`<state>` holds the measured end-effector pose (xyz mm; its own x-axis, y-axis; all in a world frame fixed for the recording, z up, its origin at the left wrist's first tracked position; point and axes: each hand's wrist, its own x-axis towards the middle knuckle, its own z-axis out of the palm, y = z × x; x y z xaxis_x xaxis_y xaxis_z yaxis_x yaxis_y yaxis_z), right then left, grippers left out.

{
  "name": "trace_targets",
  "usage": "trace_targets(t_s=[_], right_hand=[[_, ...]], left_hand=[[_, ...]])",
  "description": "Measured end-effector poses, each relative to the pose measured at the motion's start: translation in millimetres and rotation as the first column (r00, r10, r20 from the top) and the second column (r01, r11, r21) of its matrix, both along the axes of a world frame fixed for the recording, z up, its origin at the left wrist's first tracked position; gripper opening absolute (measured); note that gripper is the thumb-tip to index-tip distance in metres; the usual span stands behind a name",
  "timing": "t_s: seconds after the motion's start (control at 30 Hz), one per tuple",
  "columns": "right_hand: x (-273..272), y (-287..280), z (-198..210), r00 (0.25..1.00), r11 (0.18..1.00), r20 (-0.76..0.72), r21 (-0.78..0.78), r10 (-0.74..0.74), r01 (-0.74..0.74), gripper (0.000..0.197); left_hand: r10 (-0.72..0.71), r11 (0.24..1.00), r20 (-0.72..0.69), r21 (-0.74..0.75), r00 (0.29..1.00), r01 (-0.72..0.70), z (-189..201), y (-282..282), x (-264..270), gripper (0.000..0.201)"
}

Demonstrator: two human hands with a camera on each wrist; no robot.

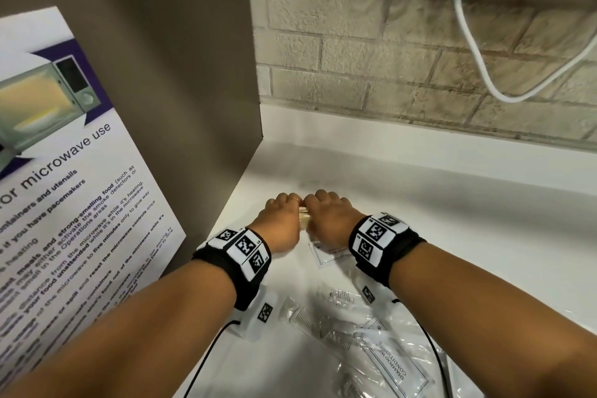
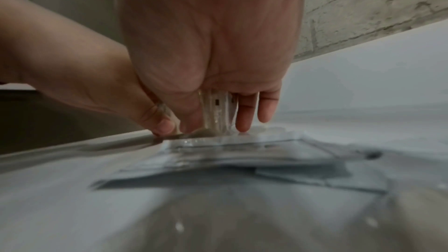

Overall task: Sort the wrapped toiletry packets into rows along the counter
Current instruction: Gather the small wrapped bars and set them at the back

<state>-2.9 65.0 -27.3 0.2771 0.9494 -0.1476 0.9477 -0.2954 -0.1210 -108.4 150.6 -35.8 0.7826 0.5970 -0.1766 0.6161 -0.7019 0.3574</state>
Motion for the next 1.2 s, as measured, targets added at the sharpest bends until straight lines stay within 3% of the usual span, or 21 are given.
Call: trace_targets(t_s=[0.1, 0.17, 0.23, 0.27, 0.3, 0.33, 0.4, 0.47, 0.5, 0.53, 0.57, 0.63, 0.67, 0.7, 0.73, 0.8, 0.87, 1.0, 1.2], right_hand=[[1.2, 0.7, 6.4, 0.999, 0.999, -0.035, -0.045, 0.002, -0.004, 0.046], [8.1, 2.3, 17.5, 0.994, 0.999, -0.094, -0.019, -0.049, 0.047, 0.045], [19.9, 1.4, 35.5, 0.936, 0.983, -0.321, 0.061, -0.144, 0.172, 0.041], [26.1, -0.6, 43.9, 0.850, 0.964, -0.498, 0.091, -0.173, 0.249, 0.037], [29.8, -3.4, 51.6, 0.699, 0.946, -0.697, 0.093, -0.160, 0.310, 0.033], [30.2, -7.0, 57.4, 0.496, 0.940, -0.862, 0.075, -0.107, 0.333, 0.032], [23.6, -13.9, 64.4, 0.124, 0.955, -0.992, 0.043, 0.007, 0.293, 0.044], [14.9, -18.3, 65.0, -0.081, 0.971, -0.995, 0.032, 0.053, 0.236, 0.049], [11.0, -19.1, 63.9, -0.108, 0.974, -0.993, 0.014, 0.040, 0.225, 0.047], [7.8, -20.4, 65.1, -0.077, 0.973, -0.997, 0.003, 0.021, 0.231, 0.043], [6.4, -22.6, 68.2, 0.069, 0.969, -0.997, -0.002, -0.020, 0.248, 0.039], [9.0, -25.8, 74.0, 0.510, 0.945, -0.853, 0.070, -0.110, 0.321, 0.045], [10.3, -29.0, 77.9, 0.685, 0.918, -0.719, 0.184, -0.118, 0.351, 0.059], [10.2, -31.7, 82.6, 0.810, 0.902, -0.582, 0.306, -0.075, 0.303, 0.077], [7.3, -34.1, 89.0, 0.890, 0.905, -0.455, 0.387, 0.020, 0.177, 0.097], [-1.7, -34.6, 100.2, 0.946, 0.946, -0.261, 0.304, 0.195, -0.111, 0.126], [-6.9, -27.5, 100.6, 0.952, 0.952, -0.133, 0.176, 0.275, -0.251, 0.133], [-1.5, -20.6, 95.4, 0.958, 0.947, -0.131, 0.235, 0.255, -0.220, 0.097], [-1.0, -19.2, 92.6, 0.948, 0.954, -0.215, 0.237, 0.236, -0.184, 0.081]], left_hand=[[-0.001, 0.999, 0.019, -0.050, 1.000, 0.002, 3.8, 4.1, 1.4, 0.052], [0.121, 0.979, 0.194, -0.185, 0.973, -0.085, 12.6, 12.3, 4.9, 0.069], [0.372, 0.884, 0.442, -0.437, 0.817, -0.166, 26.0, 19.1, 5.2, 0.088], [0.484, 0.806, 0.512, -0.578, 0.709, -0.132, 33.7, 18.3, 4.1, 0.090], [0.566, 0.705, 0.520, -0.708, 0.640, -0.049, 40.8, 15.4, 2.6, 0.084], [0.602, 0.588, 0.491, -0.806, 0.630, 0.067, 48.0, 9.4, 1.8, 0.070], [0.609, 0.352, 0.441, -0.895, 0.659, 0.273, 52.9, -2.0, 3.8, 0.055], [0.630, 0.235, 0.419, -0.905, 0.654, 0.354, 56.2, -14.0, 10.2, 0.042], [0.646, 0.232, 0.404, -0.912, 0.647, 0.338, 57.8, -18.0, 13.1, 0.032], [0.669, 0.224, 0.386, -0.919, 0.634, 0.324, 59.7, -21.3, 15.4, 0.023], [0.700, 0.216, 0.368, -0.926, 0.612, 0.310, 59.9, -24.2, 16.9, 0.018], [0.775, 0.198, 0.320, -0.942, 0.544, 0.271, 58.0, -22.4, 16.5, 0.016], [0.799, 0.176, 0.289, -0.951, 0.528, 0.253, 58.3, -20.8, 14.5, 0.017], [0.796, 0.157, 0.263, -0.960, 0.546, 0.233, 59.2, -19.5, 11.9, 0.016], [0.777, 0.134, 0.237, -0.967, 0.583, 0.215, 61.0, -20.1, 9.1, 0.014], [0.700, 0.116, 0.205, -0.978, 0.684, 0.174, 65.5, -25.9, 5.0, 0.014], [0.674, 0.117, 0.195, -0.981, 0.713, 0.158, 69.0, -31.4, 3.7, 0.024], [0.691, 0.058, 0.139, -0.989, 0.709, 0.138, 77.8, -35.9, 0.6, 0.018], [0.685, 0.113, 0.179, -0.984, 0.707, 0.139, 79.8, -37.7, 1.8, 0.023]])
